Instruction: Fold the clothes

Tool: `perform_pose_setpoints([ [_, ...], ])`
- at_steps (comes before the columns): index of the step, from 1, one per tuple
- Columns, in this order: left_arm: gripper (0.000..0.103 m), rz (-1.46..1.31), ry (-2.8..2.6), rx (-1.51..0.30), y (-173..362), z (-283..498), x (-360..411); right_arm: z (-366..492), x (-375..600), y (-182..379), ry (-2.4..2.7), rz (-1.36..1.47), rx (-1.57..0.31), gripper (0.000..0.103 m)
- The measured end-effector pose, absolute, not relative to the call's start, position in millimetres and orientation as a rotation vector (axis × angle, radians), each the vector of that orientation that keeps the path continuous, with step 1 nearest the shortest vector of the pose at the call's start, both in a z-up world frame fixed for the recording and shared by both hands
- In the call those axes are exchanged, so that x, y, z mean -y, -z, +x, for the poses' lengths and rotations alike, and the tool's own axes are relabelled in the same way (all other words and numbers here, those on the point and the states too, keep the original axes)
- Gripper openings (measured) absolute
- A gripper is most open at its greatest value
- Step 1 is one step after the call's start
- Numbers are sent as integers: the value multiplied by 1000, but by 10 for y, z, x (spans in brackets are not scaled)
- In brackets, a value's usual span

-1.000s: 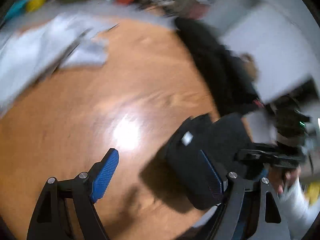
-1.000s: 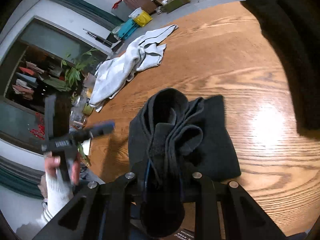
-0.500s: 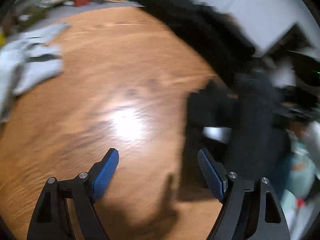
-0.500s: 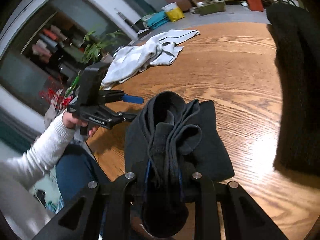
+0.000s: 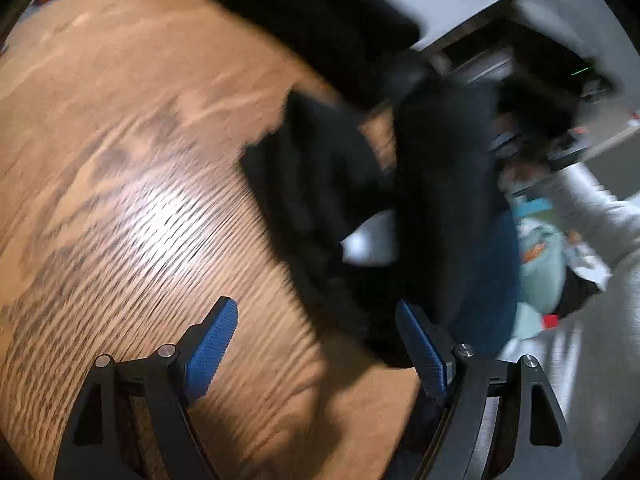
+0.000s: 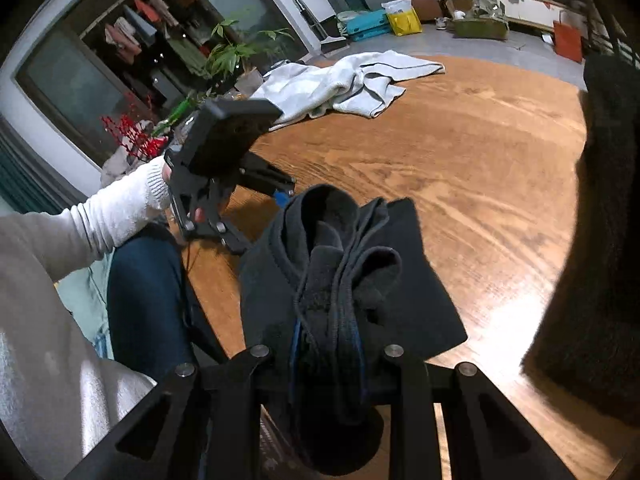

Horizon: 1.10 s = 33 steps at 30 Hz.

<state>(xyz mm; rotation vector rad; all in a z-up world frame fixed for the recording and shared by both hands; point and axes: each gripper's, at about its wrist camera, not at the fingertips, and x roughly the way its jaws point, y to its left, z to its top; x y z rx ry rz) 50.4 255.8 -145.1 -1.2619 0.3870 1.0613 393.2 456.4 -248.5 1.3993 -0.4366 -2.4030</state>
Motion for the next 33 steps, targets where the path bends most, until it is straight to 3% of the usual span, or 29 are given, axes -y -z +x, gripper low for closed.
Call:
perform_pose_setpoints([
  [10,80,-1264,-1111,-466,1502,587,-2620,3462,-4737,2788,2424,1581,321,23],
  [15,80,-1278,-1146,-457,1489,555,-2579,3282,-4984,3245,2389,1733,455,25],
  [22,80,-1235,-1147,-387,1146,792,-2232,3264,-5246,3416,2340,1765,713,25],
  [28,81,-1117,-1400,-204,768,1528,-2404,3295,-5312,3460,2335,1734,790,28],
  [33,81,-1273,-1756,-174,813,1816,-2683,3290,-5252,3455,2357,1737,825,29],
])
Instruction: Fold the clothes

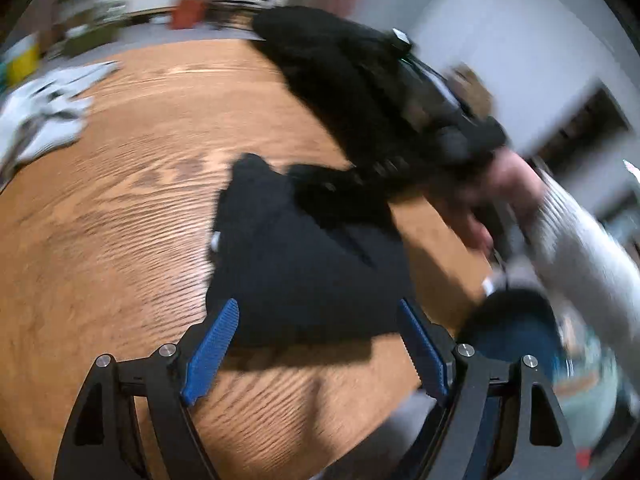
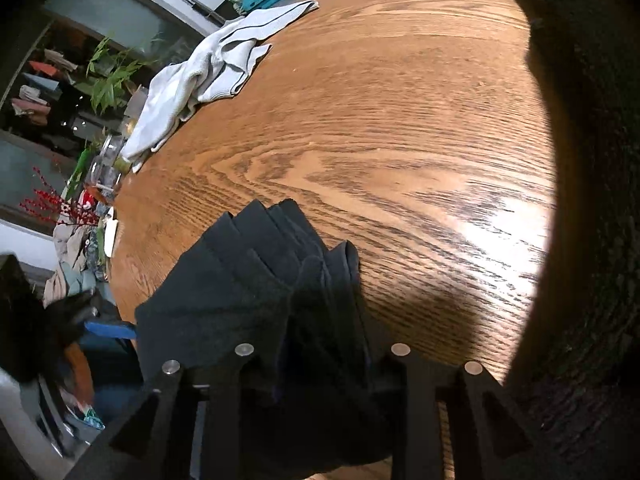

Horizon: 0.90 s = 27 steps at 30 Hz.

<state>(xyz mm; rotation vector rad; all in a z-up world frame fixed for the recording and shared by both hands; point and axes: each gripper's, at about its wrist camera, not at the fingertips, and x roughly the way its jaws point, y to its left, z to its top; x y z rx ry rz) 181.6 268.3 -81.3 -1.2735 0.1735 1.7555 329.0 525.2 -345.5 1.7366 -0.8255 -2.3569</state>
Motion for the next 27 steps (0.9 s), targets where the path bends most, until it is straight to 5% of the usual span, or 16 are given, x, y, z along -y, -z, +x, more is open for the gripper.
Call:
perform_pose_setpoints([
  [3,81,-1328,-1840,-113,880,1747,-2780,3304,-5209,3437,2397,1759,823,32],
  [9,81,-1375,-1826,-284,1120,1821,-2997,3352,-5163,3427,2455,1756,804,34],
  [13,103,-1427,-1779,-386,1297,1729,-3161,3375,-5198,3455,2450,1712,839,34],
  [18,103,-1450,-1729,-394,1401,1617,-3282,3350,-5200,3461,2450,1700,821,36],
  [23,102,-1408,-1789,-173,1074,1614,-2799,3485,-5239,3425,2516,1613,813,58],
  [27,102,-1363,-1805,-82,815,1801,-2434,3783,-5376,3047,2671,1405,817,62],
])
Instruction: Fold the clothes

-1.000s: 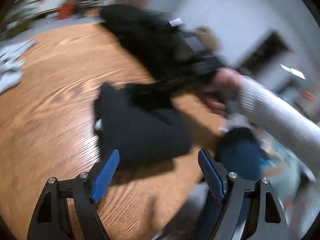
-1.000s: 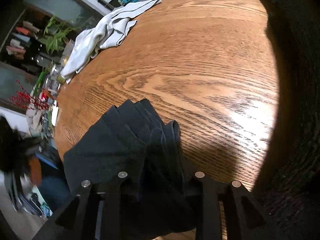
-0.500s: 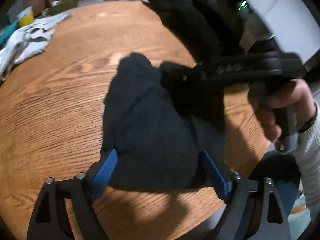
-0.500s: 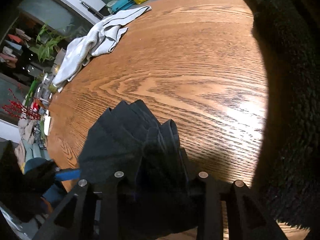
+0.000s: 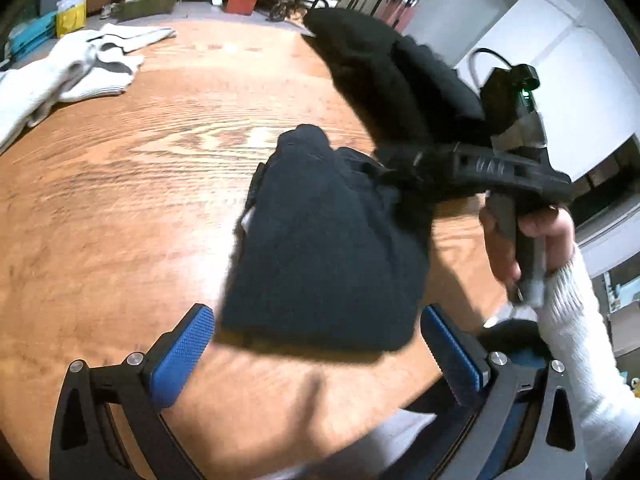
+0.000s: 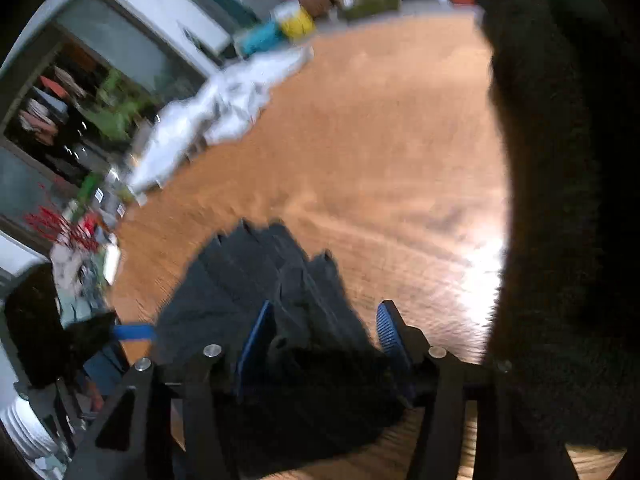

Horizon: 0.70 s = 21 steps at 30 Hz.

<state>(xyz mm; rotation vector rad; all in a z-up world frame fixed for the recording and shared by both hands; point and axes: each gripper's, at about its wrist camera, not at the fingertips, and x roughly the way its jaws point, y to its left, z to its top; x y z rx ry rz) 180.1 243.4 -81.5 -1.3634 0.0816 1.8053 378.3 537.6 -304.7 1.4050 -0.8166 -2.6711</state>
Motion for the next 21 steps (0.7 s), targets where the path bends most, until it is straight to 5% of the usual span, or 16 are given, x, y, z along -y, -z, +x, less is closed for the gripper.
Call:
perform_pose_setpoints([
  [3,102,-1414,-1774,-78,868,1921,-2374,3987,-5438,2850,2760,1263,789,86],
  [8,102,-1534,-1689,-50,1105,1882,-2524,3965,-5280,2976,2674,1318,698,87],
  [10,102,-1558,-1659,-33,1171,1876,-2568,3869,-5201,3127,2614,1429,718,80],
  [11,102,-1566,-1656,-30,1188,1863,-2580,3820,-5167,3207,2582,1487,737,58],
  [12,102,-1568,-1670,-31,1189,1831,-2575,3771,-5132,3287,2548,1545,755,50],
  [21,102,-1510,-1928,-25,854,1043,-2108,4169,-4777,3422,2579,1531,1439,46],
])
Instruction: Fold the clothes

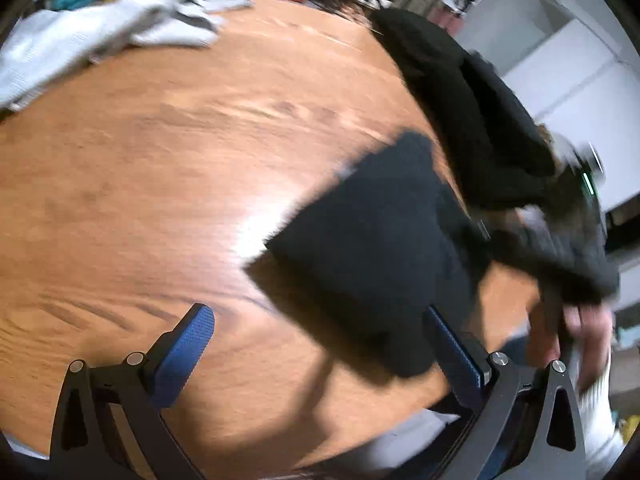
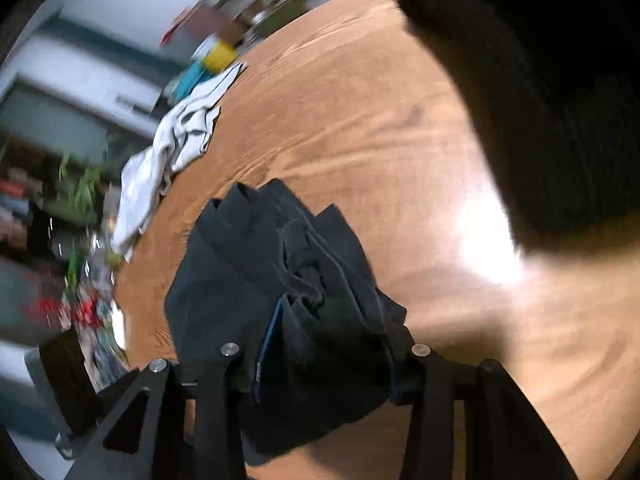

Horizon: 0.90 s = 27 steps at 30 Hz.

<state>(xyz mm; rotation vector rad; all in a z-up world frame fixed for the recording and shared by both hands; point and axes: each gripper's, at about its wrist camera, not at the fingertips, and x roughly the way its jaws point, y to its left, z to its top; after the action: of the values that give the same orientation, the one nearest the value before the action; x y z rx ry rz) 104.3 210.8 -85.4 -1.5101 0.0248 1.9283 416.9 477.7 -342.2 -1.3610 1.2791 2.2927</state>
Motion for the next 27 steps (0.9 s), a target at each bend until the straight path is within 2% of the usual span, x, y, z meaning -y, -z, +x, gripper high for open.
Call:
perform_pose_setpoints([
  [2,102,-1507,-1951,-33,889,966,-2093,4232,-4636,3447,-2306,-1357,-1368,47],
  [5,102,-1514,-1939,-72,833,891,-2029,4307,-4428,3483,-2335,-1367,-1501,60],
  [6,102,-1527,-1925,-73,849,901,-1962,4315,-4388,3455,-2362,-1376,-1499,60],
  [7,102,-1538,-1903,-53,852,928,-1869,4346,-4385,3379,-2402,-1350,-1446,61],
  [9,102,-1574,-1861,-9,943,1035,-1749,4443,-4411,3201,-2475,-1246,-1295,79],
  [10,102,-1595,-1850,5,1020,1108,-1696,4494,-4431,3112,-2506,-1183,-1199,81],
  [13,102,-1645,-1814,18,1114,1221,-1663,4469,-4418,3129,-2508,-1218,-1164,77],
  [15,102,-1637,-1800,6,1140,1212,-1761,4431,-4366,3272,-2447,-1295,-1240,56],
  [16,102,-1628,-1800,3,1155,1187,-1820,4415,-4336,3369,-2383,-1328,-1281,53],
  [18,102,-1590,-1786,2,1163,1098,-1984,4413,-4280,3430,-2334,-1294,-1351,42],
  [20,102,-1542,-1796,-28,1132,984,-2172,4363,-4215,3394,-2347,-1269,-1358,38],
  [23,102,-1523,-1858,-152,1073,814,-2420,4192,-4148,3370,-2392,-1383,-1381,41],
  [24,102,-1520,-1844,-164,1035,776,-2440,4151,-4142,3354,-2397,-1430,-1364,51],
  [26,102,-1505,-1843,-184,948,727,-2386,4158,-4176,3203,-2443,-1433,-1207,66],
  [27,102,-1500,-1863,-196,924,685,-2315,4174,-4206,3104,-2466,-1408,-1104,69],
])
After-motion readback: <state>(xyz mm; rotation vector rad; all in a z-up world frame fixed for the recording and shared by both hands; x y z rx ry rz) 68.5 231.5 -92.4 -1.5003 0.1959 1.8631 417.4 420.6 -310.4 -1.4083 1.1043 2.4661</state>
